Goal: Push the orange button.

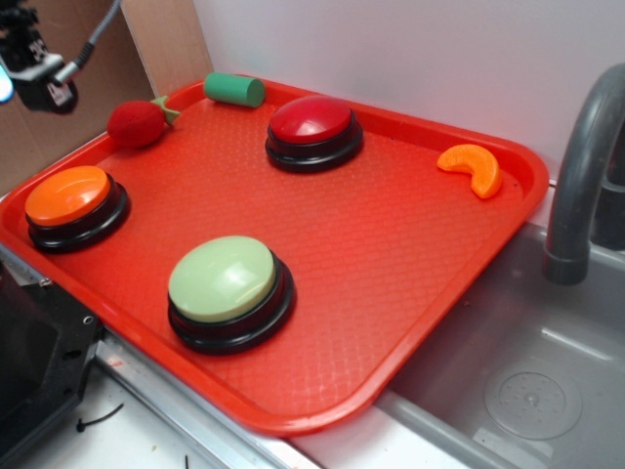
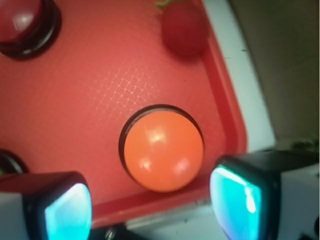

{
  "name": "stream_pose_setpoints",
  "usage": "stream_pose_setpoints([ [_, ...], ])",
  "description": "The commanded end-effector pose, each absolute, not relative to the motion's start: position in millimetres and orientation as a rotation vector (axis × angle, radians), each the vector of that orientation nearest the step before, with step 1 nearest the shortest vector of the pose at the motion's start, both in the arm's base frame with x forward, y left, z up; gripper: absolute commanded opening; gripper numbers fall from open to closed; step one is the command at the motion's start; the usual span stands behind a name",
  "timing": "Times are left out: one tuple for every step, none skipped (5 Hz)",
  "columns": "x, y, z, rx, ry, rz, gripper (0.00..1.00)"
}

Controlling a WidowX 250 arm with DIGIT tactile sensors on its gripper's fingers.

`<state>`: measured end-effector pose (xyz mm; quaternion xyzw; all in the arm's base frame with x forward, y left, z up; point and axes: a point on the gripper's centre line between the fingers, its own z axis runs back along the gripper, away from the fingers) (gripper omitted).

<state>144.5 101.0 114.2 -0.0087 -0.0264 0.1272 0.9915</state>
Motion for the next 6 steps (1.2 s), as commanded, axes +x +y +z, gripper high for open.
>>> stream_pose_setpoints([
  [146, 97, 64, 0.018, -0.003, 0.152, 1.0],
  [139, 105, 49, 0.025, 0.011, 0.153, 1.0],
  [140, 106, 48, 0.021, 0.016, 0.144, 1.0],
  [144, 106, 60, 0.016, 0.008, 0.14, 1.0],
  [151, 107, 86, 0.022, -0.017, 0.151, 1.0],
  [155, 106, 110, 0.037, -0.082, 0.153, 1.0],
])
